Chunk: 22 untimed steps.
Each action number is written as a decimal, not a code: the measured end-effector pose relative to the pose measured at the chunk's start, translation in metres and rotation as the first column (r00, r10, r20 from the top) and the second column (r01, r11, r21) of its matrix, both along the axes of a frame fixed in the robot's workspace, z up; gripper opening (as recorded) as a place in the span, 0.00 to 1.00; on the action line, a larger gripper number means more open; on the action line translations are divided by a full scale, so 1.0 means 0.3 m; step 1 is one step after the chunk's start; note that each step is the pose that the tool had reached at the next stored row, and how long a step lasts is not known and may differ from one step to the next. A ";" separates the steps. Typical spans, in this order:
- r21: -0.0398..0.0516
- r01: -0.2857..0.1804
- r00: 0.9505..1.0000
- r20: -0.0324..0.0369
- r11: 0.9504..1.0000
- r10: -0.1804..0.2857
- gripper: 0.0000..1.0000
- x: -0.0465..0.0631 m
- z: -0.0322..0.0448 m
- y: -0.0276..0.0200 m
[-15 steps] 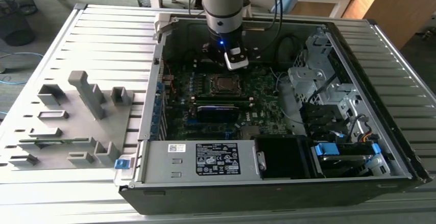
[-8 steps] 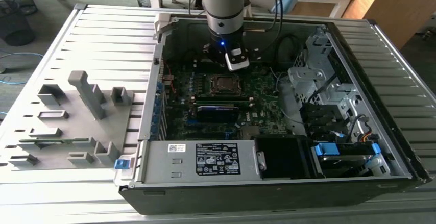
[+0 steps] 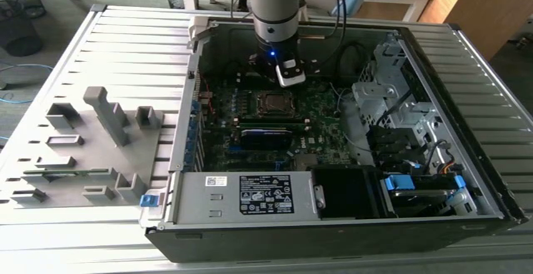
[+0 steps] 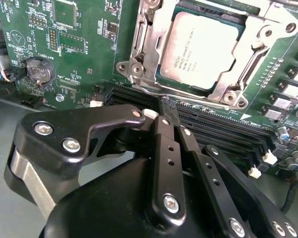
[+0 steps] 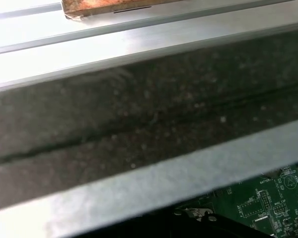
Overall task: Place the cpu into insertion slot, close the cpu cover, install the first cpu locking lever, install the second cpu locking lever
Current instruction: 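Install the first cpu locking lever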
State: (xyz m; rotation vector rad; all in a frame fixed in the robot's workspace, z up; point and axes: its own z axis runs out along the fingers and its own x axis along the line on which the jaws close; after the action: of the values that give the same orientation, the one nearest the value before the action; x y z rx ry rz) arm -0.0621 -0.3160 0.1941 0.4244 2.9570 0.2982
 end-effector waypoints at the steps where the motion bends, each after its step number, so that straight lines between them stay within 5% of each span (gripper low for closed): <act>1: 0.000 0.000 1.000 0.000 1.000 0.000 0.11 0.000 0.000 0.000; 22: -0.001 0.000 1.000 0.000 1.000 0.000 0.11 0.008 0.000 -0.002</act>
State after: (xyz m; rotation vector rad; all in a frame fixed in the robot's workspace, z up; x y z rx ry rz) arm -0.0599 -0.3168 0.1941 0.4243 2.9572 0.2966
